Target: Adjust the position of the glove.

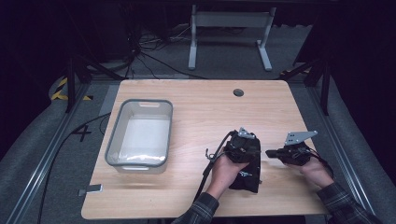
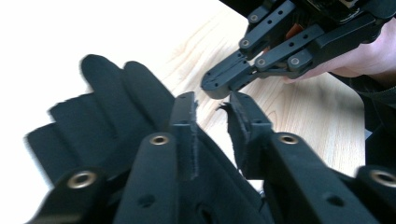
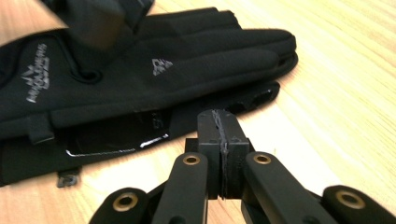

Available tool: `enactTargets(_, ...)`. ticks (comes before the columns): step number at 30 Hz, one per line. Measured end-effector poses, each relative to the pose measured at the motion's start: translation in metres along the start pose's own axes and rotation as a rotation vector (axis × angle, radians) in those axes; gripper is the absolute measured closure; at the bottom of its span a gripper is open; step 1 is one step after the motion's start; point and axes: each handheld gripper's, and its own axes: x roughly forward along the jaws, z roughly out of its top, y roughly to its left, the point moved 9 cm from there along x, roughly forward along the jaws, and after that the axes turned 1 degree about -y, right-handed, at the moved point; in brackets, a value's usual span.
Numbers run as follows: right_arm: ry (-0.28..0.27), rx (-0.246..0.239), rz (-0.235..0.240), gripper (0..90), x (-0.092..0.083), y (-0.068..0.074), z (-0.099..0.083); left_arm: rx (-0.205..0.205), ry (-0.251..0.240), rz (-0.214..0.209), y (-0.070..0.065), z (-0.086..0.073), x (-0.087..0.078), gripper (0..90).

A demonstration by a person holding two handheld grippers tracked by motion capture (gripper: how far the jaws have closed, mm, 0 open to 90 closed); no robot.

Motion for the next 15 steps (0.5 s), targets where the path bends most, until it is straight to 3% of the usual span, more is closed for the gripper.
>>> enactTargets(3,-0.016,-0.005,0.014,90.0,-0.001,0.005,0.006,0.013,0.008,0.032,0.008,-0.004,-0.013,88.4)
enactTargets(7,-0.028,-0.025,0.044,90.0,0.005,0.017,0.018,0.008,0.048,0.082,0.023,-0.023,-0.024,89.7)
enactTargets(15,-0.016,-0.059,0.070,90.0,0.021,0.029,0.031,0.021,0.102,0.089,0.023,-0.042,-0.016,89.6)
